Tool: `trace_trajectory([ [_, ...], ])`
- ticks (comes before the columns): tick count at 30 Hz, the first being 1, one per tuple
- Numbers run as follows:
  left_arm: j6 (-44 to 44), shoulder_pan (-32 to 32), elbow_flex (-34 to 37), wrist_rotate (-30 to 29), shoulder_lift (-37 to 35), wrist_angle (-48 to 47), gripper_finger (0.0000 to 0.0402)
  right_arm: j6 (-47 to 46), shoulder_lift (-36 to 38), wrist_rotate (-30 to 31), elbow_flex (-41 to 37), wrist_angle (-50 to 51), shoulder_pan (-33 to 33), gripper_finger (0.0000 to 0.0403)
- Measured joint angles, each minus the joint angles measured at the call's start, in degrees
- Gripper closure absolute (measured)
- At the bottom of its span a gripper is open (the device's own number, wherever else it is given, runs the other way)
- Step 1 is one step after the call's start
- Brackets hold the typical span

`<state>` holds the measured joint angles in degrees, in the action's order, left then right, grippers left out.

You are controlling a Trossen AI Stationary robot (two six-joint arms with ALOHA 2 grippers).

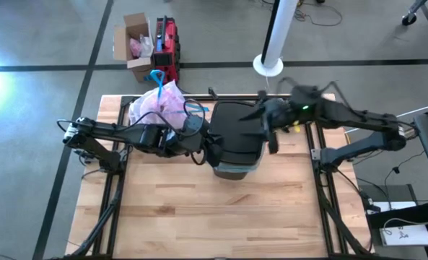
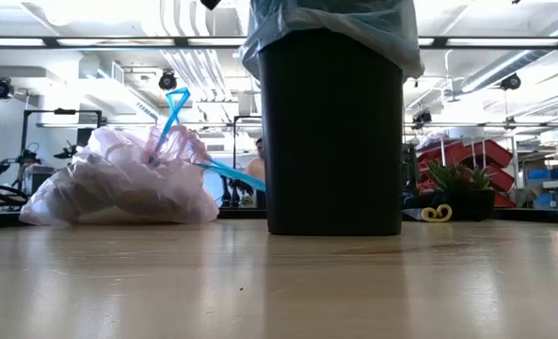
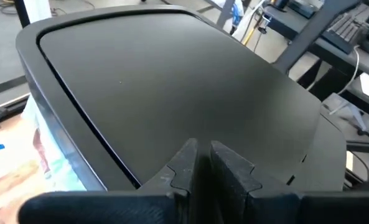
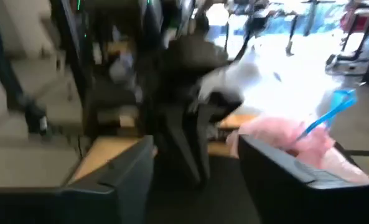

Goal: Place trash/remove bag and relplace
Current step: Close the trash bin

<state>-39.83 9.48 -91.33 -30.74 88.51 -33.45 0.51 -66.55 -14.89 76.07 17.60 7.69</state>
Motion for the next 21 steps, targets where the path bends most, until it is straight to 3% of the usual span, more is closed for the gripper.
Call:
trace_trajectory([
  [6,0.18,0.43,0.14,0.35,-1.36,-0.66,0.0371,7.95,-5.92,-0.01,-3.41,4.73,-2.1,0.032],
  [9,0.27,1.1,0.22,0.67,-3.31,-1.0,0.0371,10.86,-7.24,-0.54,-7.89,0.55,-2.2,0.0386],
  [15,3.09,3.6,0.2,0.49,-9.03,0.4,0.0371,5.97,-7.48,-0.96,-13.87,-11.08,-2.19,0.0372],
  [21,7.21,5.52,0.2,1.47,-14.74,1.41,0.0371,4.11,-7.01,0.57,-10.39,-15.62,-2.06,0.0378],
])
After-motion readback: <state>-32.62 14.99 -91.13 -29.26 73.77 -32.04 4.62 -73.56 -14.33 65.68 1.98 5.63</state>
